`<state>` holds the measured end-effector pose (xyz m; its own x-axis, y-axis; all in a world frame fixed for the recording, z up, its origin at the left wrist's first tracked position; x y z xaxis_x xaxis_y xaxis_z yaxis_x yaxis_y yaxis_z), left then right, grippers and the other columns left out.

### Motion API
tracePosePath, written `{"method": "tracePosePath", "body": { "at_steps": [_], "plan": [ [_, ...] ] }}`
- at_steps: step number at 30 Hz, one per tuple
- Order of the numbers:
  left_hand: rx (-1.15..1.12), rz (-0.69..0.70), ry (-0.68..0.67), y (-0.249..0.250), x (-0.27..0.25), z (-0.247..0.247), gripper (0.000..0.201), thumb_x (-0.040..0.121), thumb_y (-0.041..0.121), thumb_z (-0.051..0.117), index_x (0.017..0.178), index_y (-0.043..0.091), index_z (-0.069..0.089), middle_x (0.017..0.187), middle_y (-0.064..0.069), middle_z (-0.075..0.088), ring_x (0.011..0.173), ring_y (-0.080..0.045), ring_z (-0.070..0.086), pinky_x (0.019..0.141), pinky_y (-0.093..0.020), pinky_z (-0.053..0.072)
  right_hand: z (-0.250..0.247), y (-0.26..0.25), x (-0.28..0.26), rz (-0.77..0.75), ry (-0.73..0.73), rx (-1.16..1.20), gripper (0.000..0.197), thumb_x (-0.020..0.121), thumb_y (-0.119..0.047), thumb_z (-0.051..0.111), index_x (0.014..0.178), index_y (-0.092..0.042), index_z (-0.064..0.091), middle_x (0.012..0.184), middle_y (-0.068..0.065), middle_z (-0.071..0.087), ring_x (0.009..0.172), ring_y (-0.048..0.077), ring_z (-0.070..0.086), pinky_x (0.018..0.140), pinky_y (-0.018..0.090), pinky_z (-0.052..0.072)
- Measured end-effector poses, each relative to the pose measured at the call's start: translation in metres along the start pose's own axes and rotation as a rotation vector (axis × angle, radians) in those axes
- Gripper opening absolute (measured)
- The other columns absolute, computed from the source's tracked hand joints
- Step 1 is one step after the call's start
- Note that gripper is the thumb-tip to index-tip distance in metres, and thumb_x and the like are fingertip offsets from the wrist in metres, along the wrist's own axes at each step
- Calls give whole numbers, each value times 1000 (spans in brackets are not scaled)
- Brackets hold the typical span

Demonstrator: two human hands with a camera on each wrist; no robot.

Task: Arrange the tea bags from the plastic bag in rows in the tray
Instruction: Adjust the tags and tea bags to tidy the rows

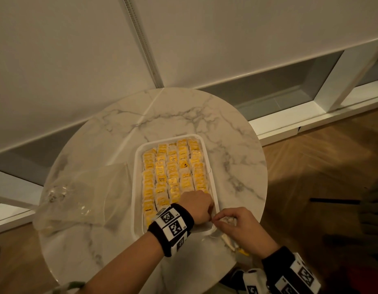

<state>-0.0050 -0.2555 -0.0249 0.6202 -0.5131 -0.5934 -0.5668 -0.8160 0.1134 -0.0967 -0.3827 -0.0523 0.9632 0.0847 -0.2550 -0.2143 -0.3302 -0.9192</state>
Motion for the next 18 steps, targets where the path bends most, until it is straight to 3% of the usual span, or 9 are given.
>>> {"method": "tracePosePath", "body": {
  "at_steps": [2, 6, 10, 14, 16, 18],
  "plan": [
    [6, -15, 10, 0, 1, 1, 22, 90, 26, 62, 108, 17, 70, 108, -9, 68, 97, -30, 64, 77, -36, 50, 0, -1, -1, 7, -3, -6, 14, 87, -18, 68, 85, -28, 78, 87, -17, 74, 88, -2, 66, 85, 21, 50],
    [-55, 2, 55, -2, -4, 1, 20, 89, 28, 61, 104, 20, 71, 104, -6, 69, 93, -28, 65, 70, -31, 46, -1, -1, -3, 25, -26, 11, 13, 88, -21, 68, 88, -29, 78, 91, -16, 74, 91, -1, 66, 89, 24, 51],
    [-257, 10, 220, -9, -25, -4, 18, 93, 36, 56, 97, 27, 72, 97, 5, 70, 88, -17, 64, 69, -31, 49, -8, -6, -3, 50, -6, 153, 11, 91, -22, 67, 94, -26, 78, 96, -10, 75, 96, 4, 66, 91, 26, 50],
    [-721, 80, 382, -7, -55, -12, 14, 94, 37, 62, 90, 27, 72, 82, 10, 70, 64, -7, 61, 64, -32, 52, -13, -12, 4, 97, 67, 379, 15, 92, -17, 63, 92, -15, 78, 95, 5, 76, 96, 18, 69, 90, 30, 51],
    [-997, 141, 366, 1, -69, -11, 14, 91, 36, 68, 92, 23, 71, 77, 8, 69, 56, -12, 63, 59, -30, 53, -10, -16, 7, 146, 67, 529, 21, 89, -21, 61, 90, -7, 76, 91, 14, 74, 87, 23, 68, 83, 31, 53],
    [-1086, 190, 333, 9, -77, -4, 19, 86, 36, 75, 96, 21, 70, 74, 9, 67, 52, -10, 61, 56, -25, 51, -7, -22, 9, 179, 64, 609, 32, 85, -28, 61, 91, 1, 74, 89, 19, 72, 84, 23, 66, 79, 31, 53]
  ]
}}
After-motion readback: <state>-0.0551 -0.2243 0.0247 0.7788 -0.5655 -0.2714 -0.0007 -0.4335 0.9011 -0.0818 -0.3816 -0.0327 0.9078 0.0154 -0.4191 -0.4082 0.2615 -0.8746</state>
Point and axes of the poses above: each hand's wrist, its own x-axis towards the middle knuckle, its own z-axis out of the palm, y = z × x, the point moved 2 cm from there along x, towards the middle knuckle
